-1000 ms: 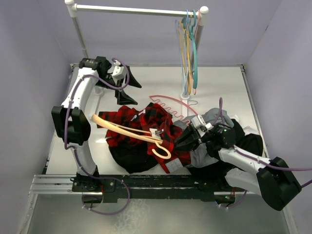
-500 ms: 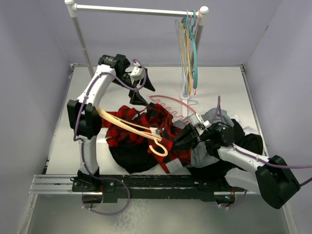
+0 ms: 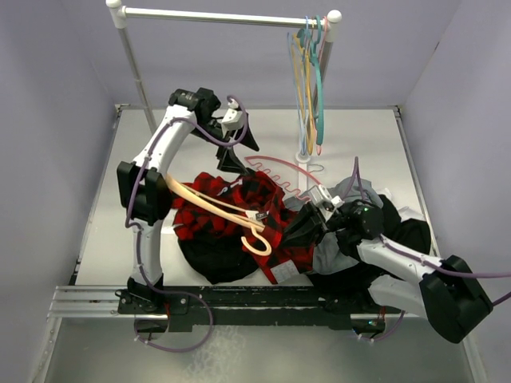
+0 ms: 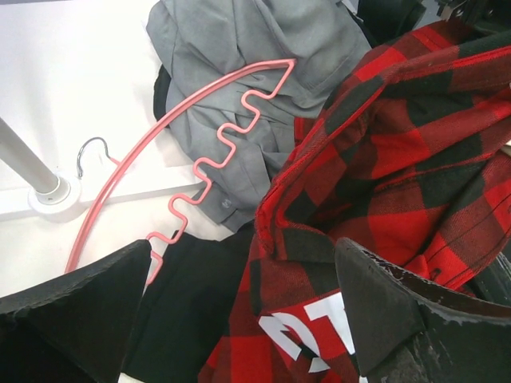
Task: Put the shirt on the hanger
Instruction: Hang the shirt on the hanger.
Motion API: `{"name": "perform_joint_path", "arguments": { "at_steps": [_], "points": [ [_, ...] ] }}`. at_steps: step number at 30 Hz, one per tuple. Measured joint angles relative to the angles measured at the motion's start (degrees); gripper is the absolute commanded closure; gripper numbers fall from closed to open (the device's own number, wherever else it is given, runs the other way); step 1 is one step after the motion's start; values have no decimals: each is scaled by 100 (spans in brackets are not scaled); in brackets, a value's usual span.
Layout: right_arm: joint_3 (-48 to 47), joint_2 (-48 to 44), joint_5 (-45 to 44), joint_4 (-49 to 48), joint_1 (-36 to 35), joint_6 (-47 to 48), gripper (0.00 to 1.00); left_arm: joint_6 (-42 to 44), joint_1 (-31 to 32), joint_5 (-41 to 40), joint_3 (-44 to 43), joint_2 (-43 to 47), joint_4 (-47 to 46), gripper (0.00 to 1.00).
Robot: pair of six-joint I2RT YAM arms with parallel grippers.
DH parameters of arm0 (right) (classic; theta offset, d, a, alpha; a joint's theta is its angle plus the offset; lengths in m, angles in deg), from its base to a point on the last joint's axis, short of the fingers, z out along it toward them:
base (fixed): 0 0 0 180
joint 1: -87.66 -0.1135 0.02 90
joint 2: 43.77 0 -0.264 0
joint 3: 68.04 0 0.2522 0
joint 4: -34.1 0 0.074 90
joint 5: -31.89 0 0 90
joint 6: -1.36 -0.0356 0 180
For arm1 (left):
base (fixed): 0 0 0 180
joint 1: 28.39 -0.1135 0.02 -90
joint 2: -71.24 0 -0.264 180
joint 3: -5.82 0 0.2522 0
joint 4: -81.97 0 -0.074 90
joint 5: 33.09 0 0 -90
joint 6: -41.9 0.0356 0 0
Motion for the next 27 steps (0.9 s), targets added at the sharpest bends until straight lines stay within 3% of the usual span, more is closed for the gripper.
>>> {"name": "perform_joint_path", "arguments": {
  "at_steps": [18,27],
  "points": [
    [181,-872,92,-203,-111,293,100,197,-527,-216,240,422,7,2],
    [142,-918,164,-229,-111,295,100,164,68,-188,4,308,4,3]
  ]
}}
